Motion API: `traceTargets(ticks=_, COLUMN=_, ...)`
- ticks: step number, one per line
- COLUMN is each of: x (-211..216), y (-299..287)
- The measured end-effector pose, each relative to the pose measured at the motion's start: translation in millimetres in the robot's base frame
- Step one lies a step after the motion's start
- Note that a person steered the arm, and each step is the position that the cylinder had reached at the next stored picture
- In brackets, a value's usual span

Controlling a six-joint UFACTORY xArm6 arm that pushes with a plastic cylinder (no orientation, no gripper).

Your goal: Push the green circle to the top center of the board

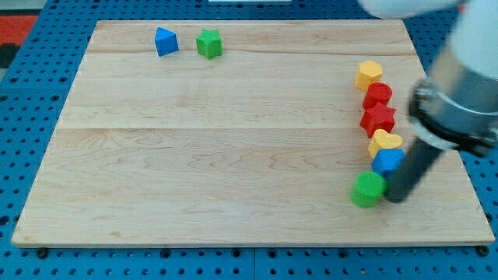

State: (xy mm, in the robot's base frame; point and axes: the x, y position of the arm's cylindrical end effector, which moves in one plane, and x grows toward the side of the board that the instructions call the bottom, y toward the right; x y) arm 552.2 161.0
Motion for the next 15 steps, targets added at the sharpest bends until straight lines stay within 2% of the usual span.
traceTargets(ticks=2, x=27.9, y=-81.5)
traceTargets(ticks=3, x=9.8, y=-111.5)
traceTargets(ticks=5, x=-39.1, y=-113.3)
traceTargets(ticks=7, x=-118.6, y=-119.9)
traceTargets(ticks=8, x=-143.2, y=-143.6)
traceTargets(ticks=9, x=-142.6, y=-193.7)
traceTargets(ticks=10, x=-150.1, y=-214.6)
traceTargets(ticks=11, x=-156.8, y=-201.1)
traceTargets(ticks=13, x=-215.4, y=-191.2)
traceTargets(ticks=15, x=-241.5, y=-233.6)
